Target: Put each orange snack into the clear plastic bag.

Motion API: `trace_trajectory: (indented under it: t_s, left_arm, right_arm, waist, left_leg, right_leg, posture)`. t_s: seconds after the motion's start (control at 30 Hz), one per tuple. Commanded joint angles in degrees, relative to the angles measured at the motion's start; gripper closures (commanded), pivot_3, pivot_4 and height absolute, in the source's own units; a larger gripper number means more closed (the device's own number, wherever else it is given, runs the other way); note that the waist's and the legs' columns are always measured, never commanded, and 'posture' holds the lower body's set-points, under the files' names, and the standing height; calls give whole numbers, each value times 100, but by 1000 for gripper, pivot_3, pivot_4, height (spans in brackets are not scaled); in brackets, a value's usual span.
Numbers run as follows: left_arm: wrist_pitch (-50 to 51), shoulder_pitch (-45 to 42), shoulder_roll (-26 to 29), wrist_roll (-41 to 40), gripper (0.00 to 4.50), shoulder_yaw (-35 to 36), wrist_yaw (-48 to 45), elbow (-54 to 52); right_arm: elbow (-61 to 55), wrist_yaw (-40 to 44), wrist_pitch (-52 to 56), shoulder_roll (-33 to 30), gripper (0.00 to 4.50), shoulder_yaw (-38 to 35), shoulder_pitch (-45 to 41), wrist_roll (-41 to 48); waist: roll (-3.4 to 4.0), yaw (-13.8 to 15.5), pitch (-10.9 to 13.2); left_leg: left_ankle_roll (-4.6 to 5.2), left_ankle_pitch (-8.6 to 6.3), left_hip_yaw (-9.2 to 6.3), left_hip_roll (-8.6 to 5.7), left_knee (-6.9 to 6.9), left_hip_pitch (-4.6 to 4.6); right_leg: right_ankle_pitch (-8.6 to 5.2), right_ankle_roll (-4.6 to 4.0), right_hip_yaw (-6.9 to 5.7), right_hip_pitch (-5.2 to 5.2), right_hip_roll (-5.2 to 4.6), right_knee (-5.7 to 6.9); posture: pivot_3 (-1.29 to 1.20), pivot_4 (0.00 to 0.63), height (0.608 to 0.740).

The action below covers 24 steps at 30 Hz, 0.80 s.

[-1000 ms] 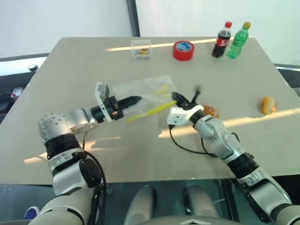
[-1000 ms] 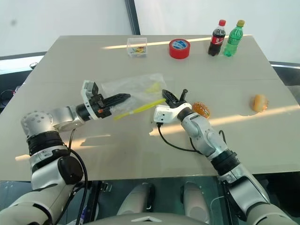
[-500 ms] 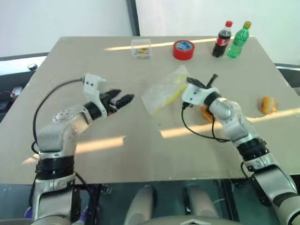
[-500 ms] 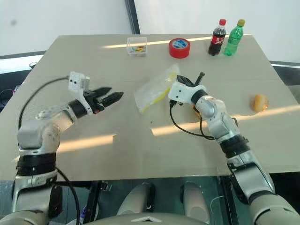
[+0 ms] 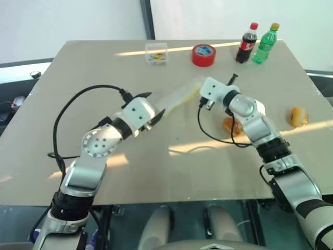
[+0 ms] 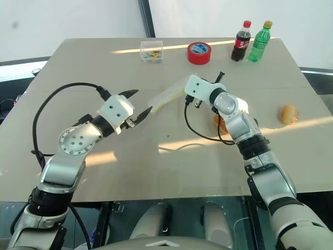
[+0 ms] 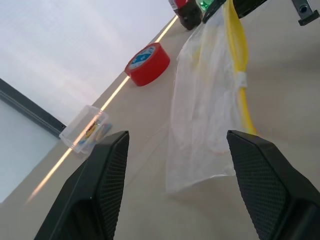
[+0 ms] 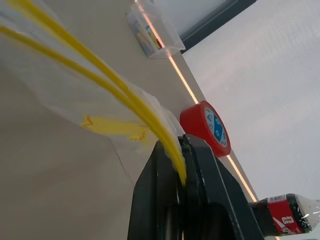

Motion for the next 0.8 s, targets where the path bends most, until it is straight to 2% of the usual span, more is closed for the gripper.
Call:
trace_trajectory:
  t_s: [0.03,0.43,0.53,0.7,0.8]
  left_arm:
    - [-176,65,11,247,1210,-158,-14,-293]
    - [-215,-183,-218,963,1210,-607,126,265]
    - [-291,-282,-357,986,2034,-623,132,434]
    - [-462,-339,-457,1010,4404,-579,90,589]
    - [-501,-358,-483,1016,4465,-462,148,623]
  right_arm:
    - [-245,22,43,12,4500,-114,-154,90]
    - [-667,131,315,33,4500,-82,-32,114]
    - [-772,154,384,41,4500,-66,9,113]
    - [-887,180,478,28,4500,-32,69,86]
    - [-984,224,521,-27,4500,9,186,33]
  waist:
    - [0,0,0]
    - [1,-1,0]
    - [1,0,0]
    - [1,-2,0]
    - [1,0,0]
  left_leg:
    - [0,0,0,0,0,0]
    - [0,0,-2,-6,5,1]
    - [0,0,-3,-5,6,1]
    - [0,0,-3,-4,6,1]
    - [0,0,-3,-4,7,1]
  right_leg:
    - [0,0,0,0,0,0]
    - [0,0,-1,-1,4,8]
    - [0,0,-2,-1,4,8]
    - [0,0,-2,-1,4,8]
    - [0,0,-3,-1,4,9]
  posture:
    - [0,150,740]
    - [0,150,740]
    - [0,150,740]
    - [0,150,740]
    - [0,150,740]
